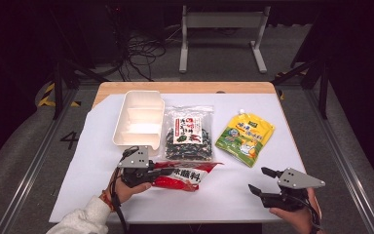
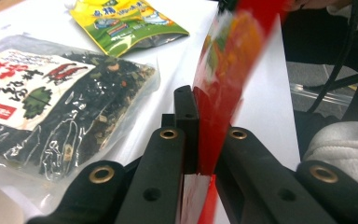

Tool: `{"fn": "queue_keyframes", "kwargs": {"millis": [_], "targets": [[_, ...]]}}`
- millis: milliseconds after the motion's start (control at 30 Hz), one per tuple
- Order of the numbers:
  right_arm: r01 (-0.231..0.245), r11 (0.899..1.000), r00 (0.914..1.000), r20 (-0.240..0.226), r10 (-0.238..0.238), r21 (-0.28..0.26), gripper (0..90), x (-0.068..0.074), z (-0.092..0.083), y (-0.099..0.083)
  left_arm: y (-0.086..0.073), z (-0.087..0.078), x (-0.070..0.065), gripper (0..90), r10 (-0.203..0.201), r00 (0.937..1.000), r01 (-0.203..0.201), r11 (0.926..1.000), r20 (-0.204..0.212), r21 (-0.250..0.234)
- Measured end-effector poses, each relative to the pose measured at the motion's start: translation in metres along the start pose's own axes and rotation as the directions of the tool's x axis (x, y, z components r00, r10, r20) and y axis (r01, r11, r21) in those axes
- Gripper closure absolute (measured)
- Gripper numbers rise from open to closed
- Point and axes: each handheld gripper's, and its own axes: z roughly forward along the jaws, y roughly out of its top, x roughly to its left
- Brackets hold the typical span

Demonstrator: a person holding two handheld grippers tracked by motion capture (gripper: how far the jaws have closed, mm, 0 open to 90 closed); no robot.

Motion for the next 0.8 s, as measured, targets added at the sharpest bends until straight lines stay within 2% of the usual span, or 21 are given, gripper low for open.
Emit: {"fn": "queue_keyframes", "kwargs": {"millis": [200, 533, 733, 767, 800], "targets": [[-0.02, 1.0, 0.9998, 0.007, 0.02, 0.002, 27.5, -0.002, 0.004, -0.001, 0.002, -0.007, 0.003, 90.0, -0.008, 0.9999, 0.007, 0.9994, -0.012, -0.034], [0.009, 0.999, 0.9999, -0.007, -0.009, 0.037, 27.5, 0.005, 0.013, -0.005, 0.013, -0.025, 0.008, 90.0, 0.005, 0.998, -0.011, 0.9952, -0.063, -0.097], [0.001, 0.999, 0.9999, -0.013, -0.001, 0.046, 27.4, 0.007, 0.014, -0.01, 0.034, -0.045, 0.021, 90.0, 0.025, 0.9914, -0.045, 0.9875, -0.128, -0.151], [-0.001, 0.999, 1.0, -0.009, 0.002, 0.048, 27.5, 0.007, 0.014, -0.01, 0.034, -0.045, 0.021, 90.0, 0.025, 0.9914, -0.045, 0.9875, -0.128, -0.151], [-0.005, 0.999, 1.0, -0.008, 0.005, 0.047, 27.4, 0.007, 0.014, -0.01, 0.041, -0.053, 0.029, 90.0, 0.027, 0.9871, -0.053, 0.9855, -0.158, -0.161]]}}
